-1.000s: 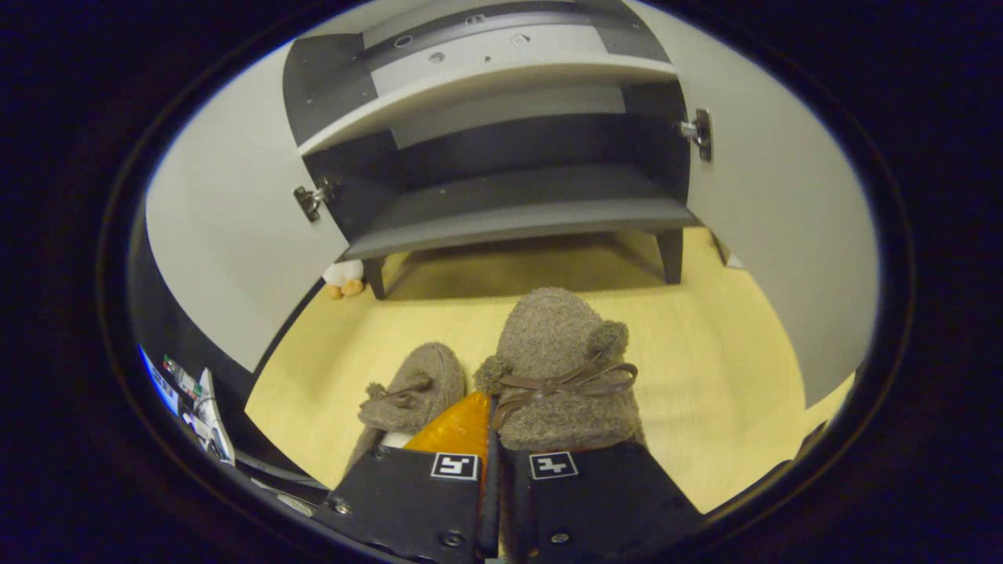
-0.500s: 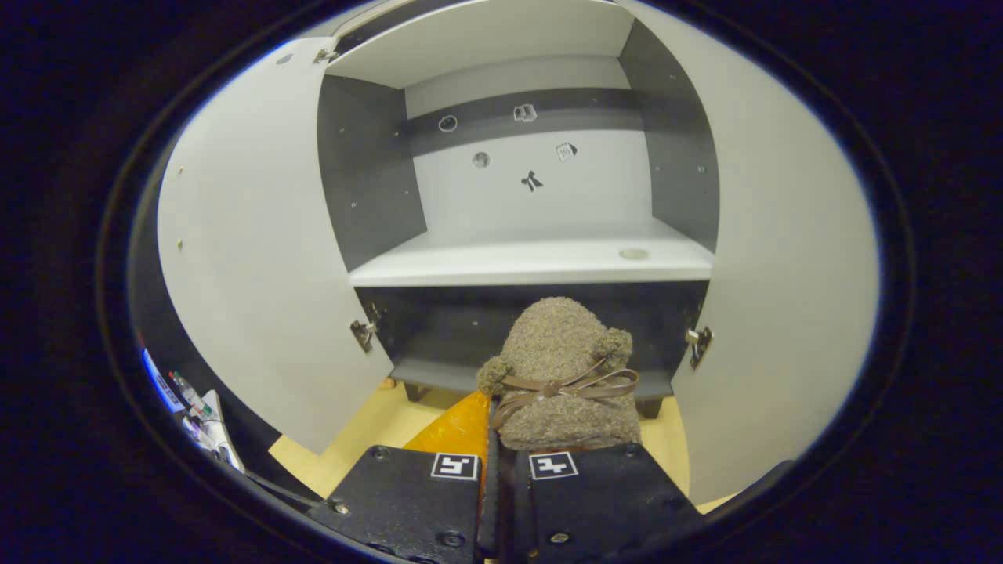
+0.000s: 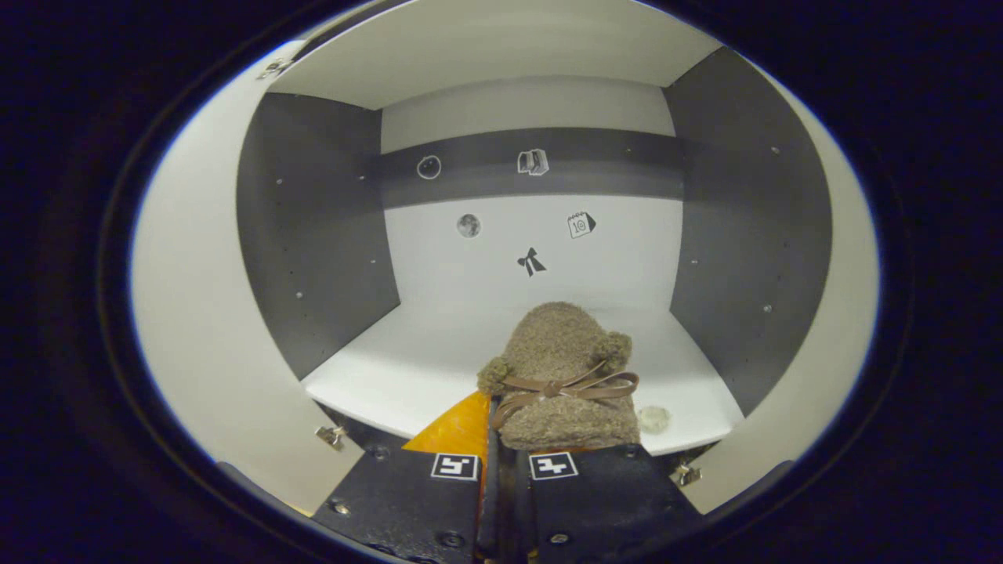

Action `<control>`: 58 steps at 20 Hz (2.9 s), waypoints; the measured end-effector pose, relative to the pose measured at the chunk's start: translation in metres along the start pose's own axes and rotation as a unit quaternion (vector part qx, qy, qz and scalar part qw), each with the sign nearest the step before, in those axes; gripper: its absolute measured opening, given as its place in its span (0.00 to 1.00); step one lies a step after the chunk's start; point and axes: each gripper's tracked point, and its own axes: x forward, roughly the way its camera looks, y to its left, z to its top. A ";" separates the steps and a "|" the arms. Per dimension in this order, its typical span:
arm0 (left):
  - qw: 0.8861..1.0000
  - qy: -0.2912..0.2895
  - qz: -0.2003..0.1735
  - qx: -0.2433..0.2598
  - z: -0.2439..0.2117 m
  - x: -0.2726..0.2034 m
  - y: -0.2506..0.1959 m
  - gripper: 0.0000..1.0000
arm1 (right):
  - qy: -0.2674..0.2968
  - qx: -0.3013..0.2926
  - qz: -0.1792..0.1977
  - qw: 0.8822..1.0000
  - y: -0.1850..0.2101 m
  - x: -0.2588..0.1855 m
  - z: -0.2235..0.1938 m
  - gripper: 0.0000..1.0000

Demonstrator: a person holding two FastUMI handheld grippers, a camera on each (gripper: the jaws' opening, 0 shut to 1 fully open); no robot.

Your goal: Grab one shoe with the right hand and put it into the shoe cabinet, grab the other shoe with the left hand and put it into the shoe cabinet; then close the right door with the right hand and the left door with the left hand.

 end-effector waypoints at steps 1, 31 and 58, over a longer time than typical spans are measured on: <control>1.000 0.003 0.004 -0.002 -0.001 0.002 0.001 0.96 | 0.000 -0.003 -0.003 1.000 -0.001 0.012 0.008 0.11; 1.000 -0.018 0.009 0.014 0.010 -0.021 0.025 0.96 | 0.001 0.034 -0.012 0.999 -0.013 -0.031 0.043 0.96; 0.993 -0.010 -0.115 0.032 -0.027 0.003 -0.013 0.96 | -0.149 -0.004 -0.077 0.986 -0.079 -0.416 -0.115 0.99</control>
